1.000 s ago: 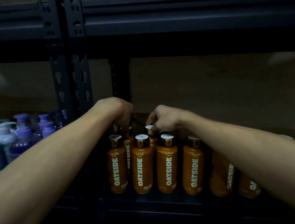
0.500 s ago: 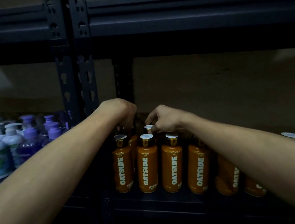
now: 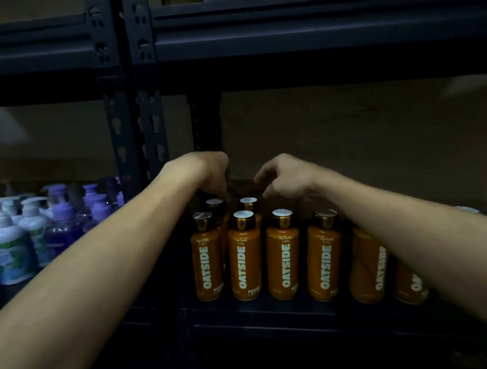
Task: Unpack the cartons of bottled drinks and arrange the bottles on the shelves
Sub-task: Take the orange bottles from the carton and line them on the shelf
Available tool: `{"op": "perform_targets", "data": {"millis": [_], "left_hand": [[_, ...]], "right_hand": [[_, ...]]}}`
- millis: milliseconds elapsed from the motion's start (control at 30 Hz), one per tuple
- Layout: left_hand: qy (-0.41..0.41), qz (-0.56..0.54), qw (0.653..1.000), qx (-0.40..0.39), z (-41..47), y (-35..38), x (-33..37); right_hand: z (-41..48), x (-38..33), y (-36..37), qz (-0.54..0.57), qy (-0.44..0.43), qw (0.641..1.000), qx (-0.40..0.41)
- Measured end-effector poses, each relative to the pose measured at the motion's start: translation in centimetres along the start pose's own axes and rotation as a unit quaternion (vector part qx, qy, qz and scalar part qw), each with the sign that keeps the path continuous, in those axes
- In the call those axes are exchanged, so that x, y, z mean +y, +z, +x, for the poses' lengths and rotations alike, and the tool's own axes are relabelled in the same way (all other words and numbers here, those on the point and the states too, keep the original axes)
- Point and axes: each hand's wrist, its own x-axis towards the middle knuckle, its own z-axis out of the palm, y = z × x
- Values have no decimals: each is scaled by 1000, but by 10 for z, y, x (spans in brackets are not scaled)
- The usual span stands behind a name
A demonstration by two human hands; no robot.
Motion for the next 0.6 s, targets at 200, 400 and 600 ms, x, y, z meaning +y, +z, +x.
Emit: {"op": "perform_targets", "data": {"millis": [200,400,600], "left_hand": [[39,-146,978,142,-26,4,24],[124,-212,948,203,-70,31,78],[195,-228,941,155,-109,62,136]], "right_hand": [[-51,7,-28,12,21,997,71],[-125,27,-49,-17,44,991,128],[-206,51,-60,-18,80,988,129]]}}
